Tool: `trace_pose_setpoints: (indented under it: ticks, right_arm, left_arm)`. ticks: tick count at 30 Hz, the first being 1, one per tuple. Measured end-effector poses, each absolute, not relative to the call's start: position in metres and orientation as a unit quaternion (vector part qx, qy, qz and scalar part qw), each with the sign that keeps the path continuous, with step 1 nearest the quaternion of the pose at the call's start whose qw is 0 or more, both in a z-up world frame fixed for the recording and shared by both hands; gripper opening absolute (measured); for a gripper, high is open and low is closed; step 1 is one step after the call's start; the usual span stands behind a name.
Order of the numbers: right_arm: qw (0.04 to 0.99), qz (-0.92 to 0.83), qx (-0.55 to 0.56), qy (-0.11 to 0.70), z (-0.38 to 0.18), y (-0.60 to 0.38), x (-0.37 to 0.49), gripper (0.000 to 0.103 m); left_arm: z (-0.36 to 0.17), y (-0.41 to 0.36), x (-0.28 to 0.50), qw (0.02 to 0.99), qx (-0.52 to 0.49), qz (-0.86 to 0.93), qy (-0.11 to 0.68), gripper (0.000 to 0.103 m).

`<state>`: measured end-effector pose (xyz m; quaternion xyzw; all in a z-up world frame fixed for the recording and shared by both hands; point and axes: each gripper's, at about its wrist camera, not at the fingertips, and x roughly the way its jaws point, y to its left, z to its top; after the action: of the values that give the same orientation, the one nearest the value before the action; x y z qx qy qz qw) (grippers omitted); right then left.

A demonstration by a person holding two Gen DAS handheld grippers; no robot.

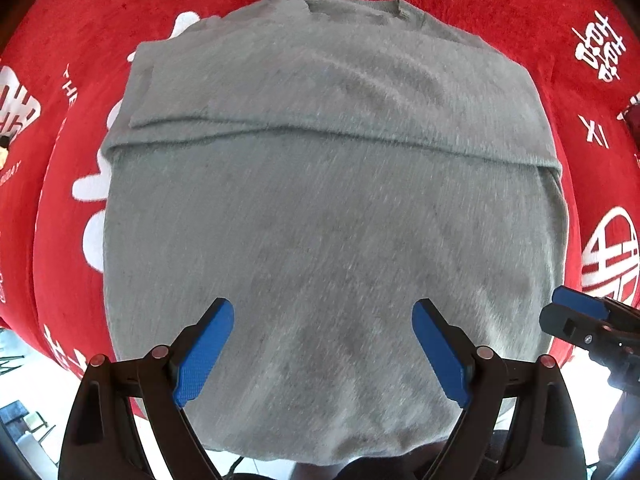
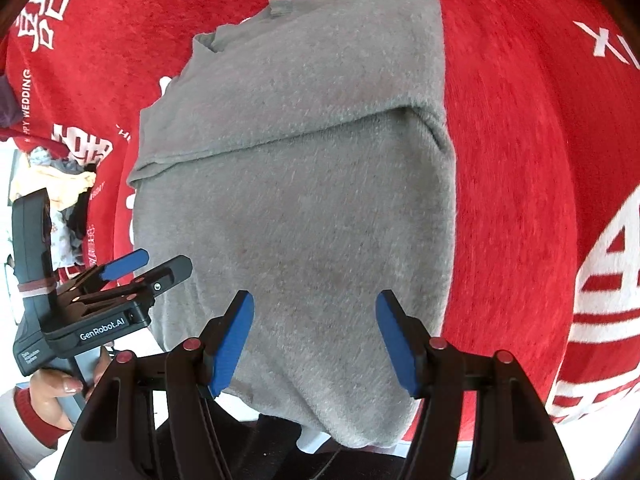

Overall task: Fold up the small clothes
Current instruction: 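Grasp the sweater hem with both grippers and lift it toward the collar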

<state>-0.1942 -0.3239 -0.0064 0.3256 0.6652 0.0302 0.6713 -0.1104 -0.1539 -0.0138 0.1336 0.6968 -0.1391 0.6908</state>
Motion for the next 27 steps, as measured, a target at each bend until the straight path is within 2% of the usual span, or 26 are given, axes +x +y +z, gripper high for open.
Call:
trace_pose_setpoints:
  ticks: [6,13,19,27]
  right_arm:
    - [0.677,0.031,0.345,0.649,0.001,-0.302,-0.224,0.068]
    - [0.666,0.040,0.336,0.664,-0.002,-0.271,-0.271,0.070]
    - [0.647,0.038,0.353,0.674,-0.025,-0.265,-0.318,0.070]
    - [0.605,0.042,0.351,0.713,-0.066,-0.271,-0.358,0.070]
  left_arm:
    - [-0.010,-0.106,-0.144,0.698,0.125,-0.144,0.690,0.092]
    - [-0.010,-0.016,-0.184,0.707,0.102,-0.132,0.687,0.092]
    - [-0.020,0.043,-0.209,0.702,0.074,-0.154,0.692,0.092]
    - [-0.041,0.075,-0.230,0.677,0.009,-0.198,0.709,0.092]
